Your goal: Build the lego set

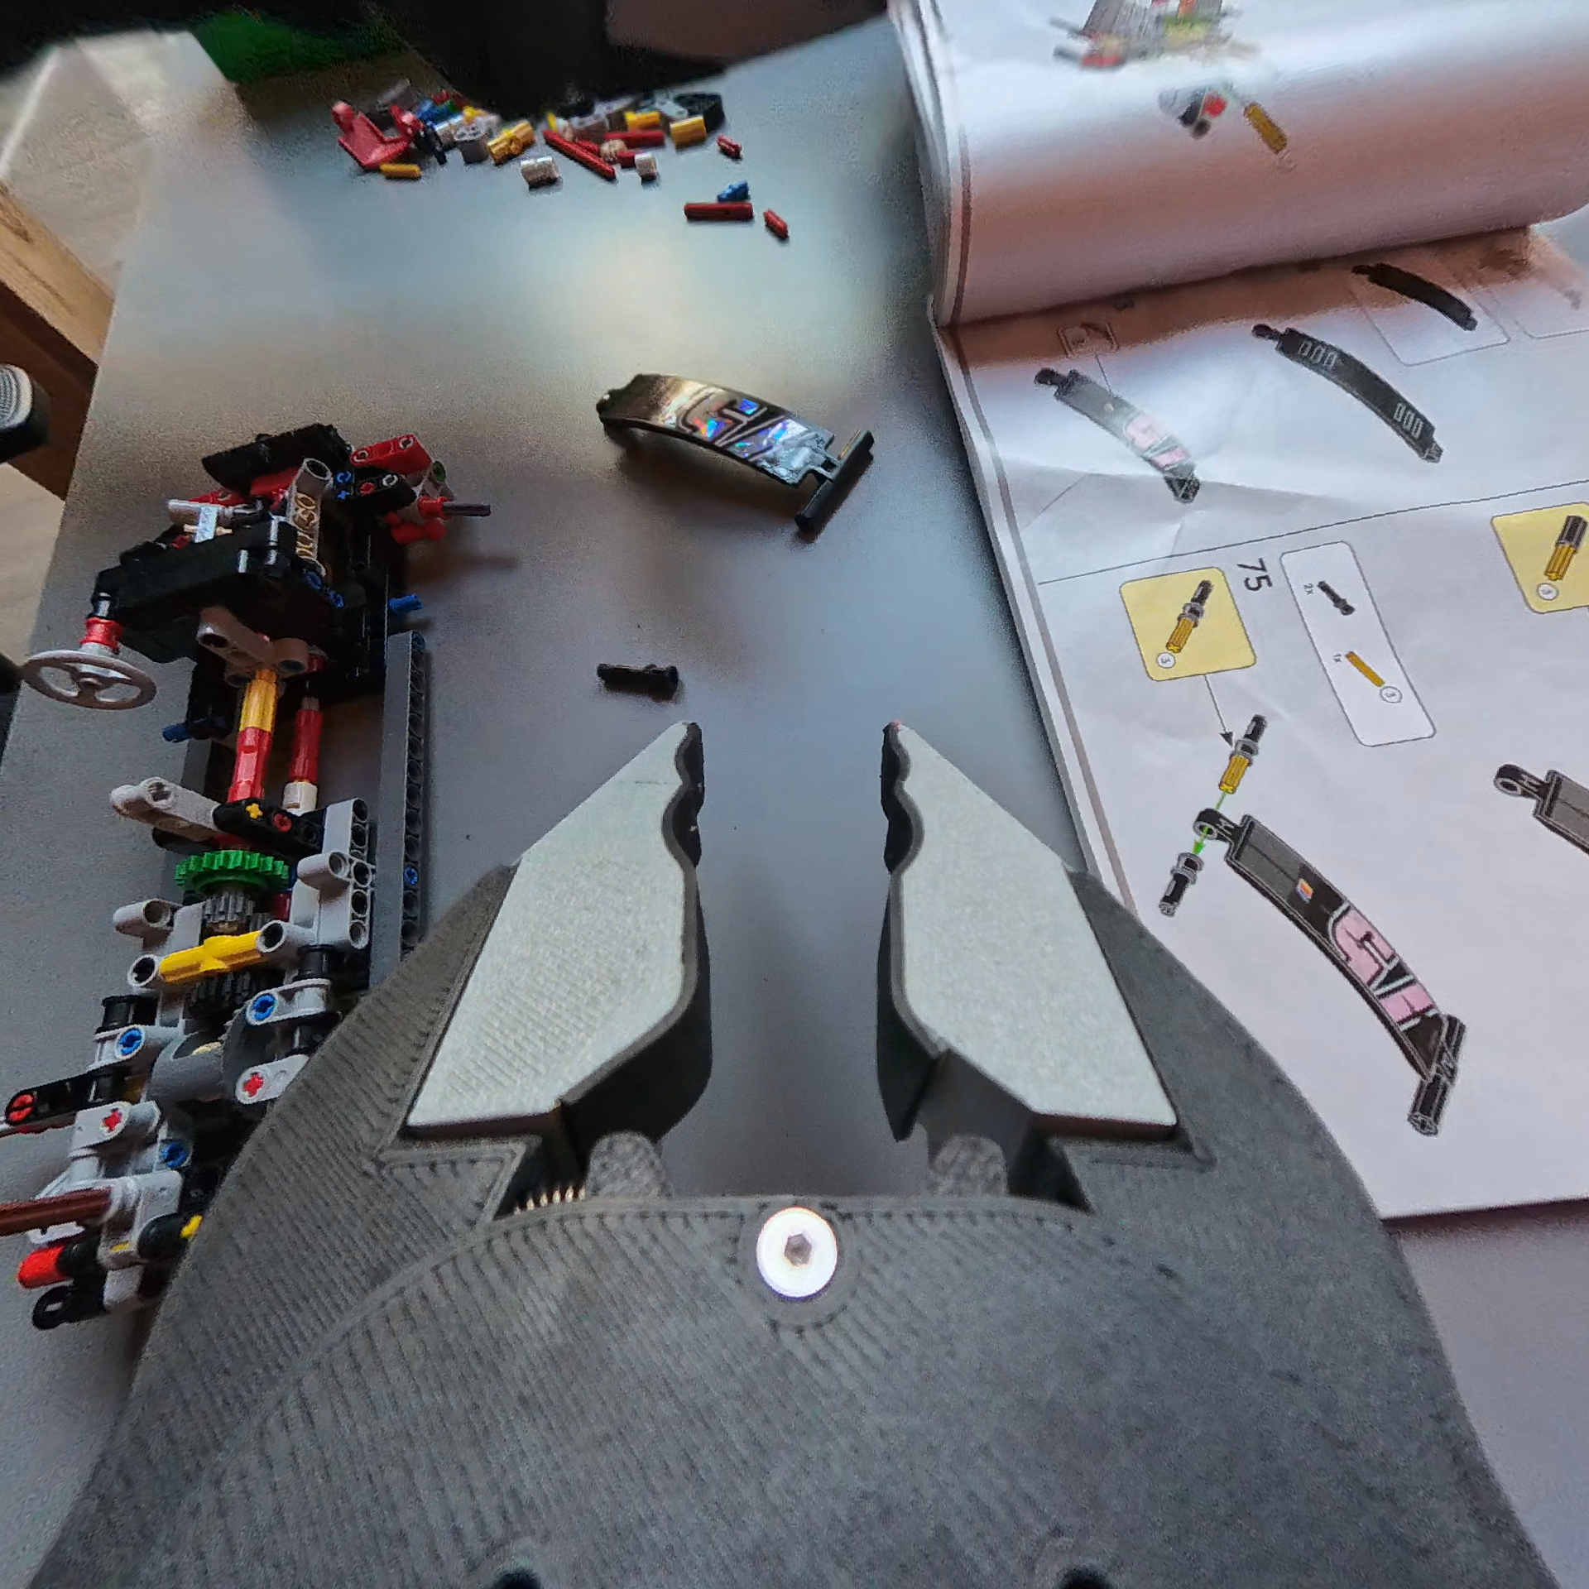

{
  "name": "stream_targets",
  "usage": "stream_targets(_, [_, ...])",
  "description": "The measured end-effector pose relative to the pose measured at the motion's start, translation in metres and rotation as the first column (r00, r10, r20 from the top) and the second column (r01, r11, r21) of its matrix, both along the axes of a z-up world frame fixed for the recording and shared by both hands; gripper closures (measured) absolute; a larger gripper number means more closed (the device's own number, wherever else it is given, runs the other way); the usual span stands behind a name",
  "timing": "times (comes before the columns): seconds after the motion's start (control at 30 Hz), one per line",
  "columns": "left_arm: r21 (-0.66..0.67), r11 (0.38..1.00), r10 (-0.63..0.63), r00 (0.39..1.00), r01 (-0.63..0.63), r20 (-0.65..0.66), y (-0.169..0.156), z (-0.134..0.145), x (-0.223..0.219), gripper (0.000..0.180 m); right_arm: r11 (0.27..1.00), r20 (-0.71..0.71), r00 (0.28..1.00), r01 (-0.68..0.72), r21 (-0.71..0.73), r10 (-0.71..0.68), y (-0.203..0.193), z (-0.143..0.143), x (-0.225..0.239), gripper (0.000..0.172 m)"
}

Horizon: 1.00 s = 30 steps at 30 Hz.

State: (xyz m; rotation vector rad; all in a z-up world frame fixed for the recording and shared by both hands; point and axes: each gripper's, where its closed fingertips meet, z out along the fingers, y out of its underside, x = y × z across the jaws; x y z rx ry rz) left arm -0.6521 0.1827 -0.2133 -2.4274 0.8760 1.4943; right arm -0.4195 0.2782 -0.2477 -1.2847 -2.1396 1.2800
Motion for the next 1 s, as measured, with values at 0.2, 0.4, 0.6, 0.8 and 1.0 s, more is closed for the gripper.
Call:
stream_targets(0.2, [-0.196,0.98,-0.055,0.998,0.046,-0.041,0.034,0.07,0.03,0.18,1.0,0.018,1.0,-0.001,-0.014,0.001,0.003,-0.003,0.001,0.134])
stream_targets(0.4, [-0.277,0.961,0.0,0.999,-0.011,-0.04,0.064,0.117,0.046,0.18,1.0,-0.023,1.0,0.014,-0.008,-0.014,0.01,0.005,0.002,0.137])
stream_targets(0.6, [-0.271,0.961,0.052,0.998,-0.056,-0.021,0.072,0.121,0.044,0.18,0.999,-0.042,0.998,0.037,-0.016,-0.037,0.019,0.01,0.002,0.138])
stream_targets(0.8, [-0.216,0.975,0.063,0.995,-0.045,0.078,0.053,0.094,0.051,0.18,0.999,-0.05,0.998,0.032,-0.025,-0.033,0.024,0.014,0.005,0.137])
stream_targets(1.0, [-0.158,0.983,0.126,0.963,-0.089,0.24,0.007,0.024,0.047,0.18,0.998,-0.035,0.997,-0.066,-0.001,0.066,0.018,0.009,0.015,0.138])
